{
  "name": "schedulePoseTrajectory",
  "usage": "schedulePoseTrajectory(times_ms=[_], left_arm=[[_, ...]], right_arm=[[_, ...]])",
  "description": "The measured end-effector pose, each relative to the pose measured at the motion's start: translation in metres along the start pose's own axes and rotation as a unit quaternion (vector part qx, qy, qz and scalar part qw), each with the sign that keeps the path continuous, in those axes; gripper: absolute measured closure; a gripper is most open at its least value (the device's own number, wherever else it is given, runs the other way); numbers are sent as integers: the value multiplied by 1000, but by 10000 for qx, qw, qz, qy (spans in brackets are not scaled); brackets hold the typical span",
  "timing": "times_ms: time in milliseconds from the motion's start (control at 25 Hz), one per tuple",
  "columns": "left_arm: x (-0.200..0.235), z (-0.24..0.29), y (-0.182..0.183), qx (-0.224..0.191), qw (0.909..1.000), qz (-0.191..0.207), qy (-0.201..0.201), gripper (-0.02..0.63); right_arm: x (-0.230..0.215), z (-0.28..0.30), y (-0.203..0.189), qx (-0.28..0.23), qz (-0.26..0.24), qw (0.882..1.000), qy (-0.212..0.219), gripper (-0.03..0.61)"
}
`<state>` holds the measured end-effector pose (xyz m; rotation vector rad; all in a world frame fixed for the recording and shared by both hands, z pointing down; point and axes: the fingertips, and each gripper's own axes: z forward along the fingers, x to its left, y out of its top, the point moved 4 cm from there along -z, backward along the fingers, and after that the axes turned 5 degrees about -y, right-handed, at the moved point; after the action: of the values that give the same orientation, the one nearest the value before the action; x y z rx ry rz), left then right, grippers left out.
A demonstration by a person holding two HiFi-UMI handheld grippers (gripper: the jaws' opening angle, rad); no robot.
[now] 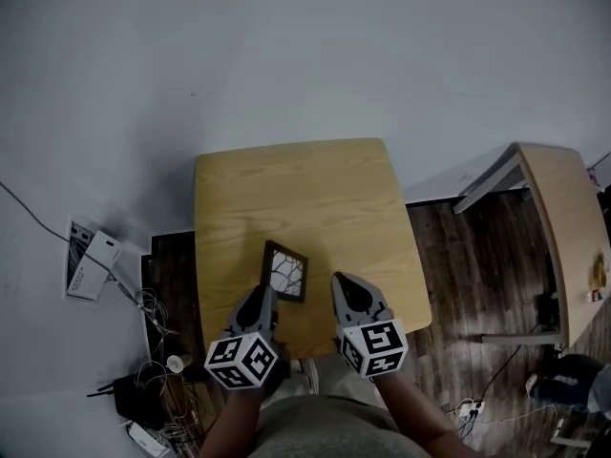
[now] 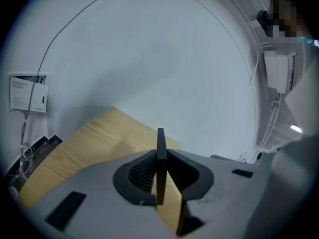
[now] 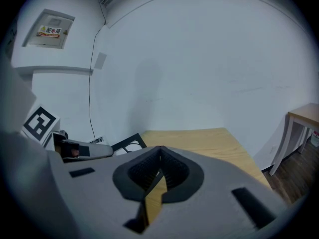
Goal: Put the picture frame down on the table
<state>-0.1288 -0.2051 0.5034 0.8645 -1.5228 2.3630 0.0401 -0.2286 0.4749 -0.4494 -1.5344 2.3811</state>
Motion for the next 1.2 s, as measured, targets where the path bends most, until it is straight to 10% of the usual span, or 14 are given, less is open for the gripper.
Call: schedulePoseTrajectory(times_ms=[1200], left_arm=[[28, 63, -20, 373, 9987, 121, 338, 528]], right_arm=[[-19, 31, -16, 309, 24, 9994, 131, 578]])
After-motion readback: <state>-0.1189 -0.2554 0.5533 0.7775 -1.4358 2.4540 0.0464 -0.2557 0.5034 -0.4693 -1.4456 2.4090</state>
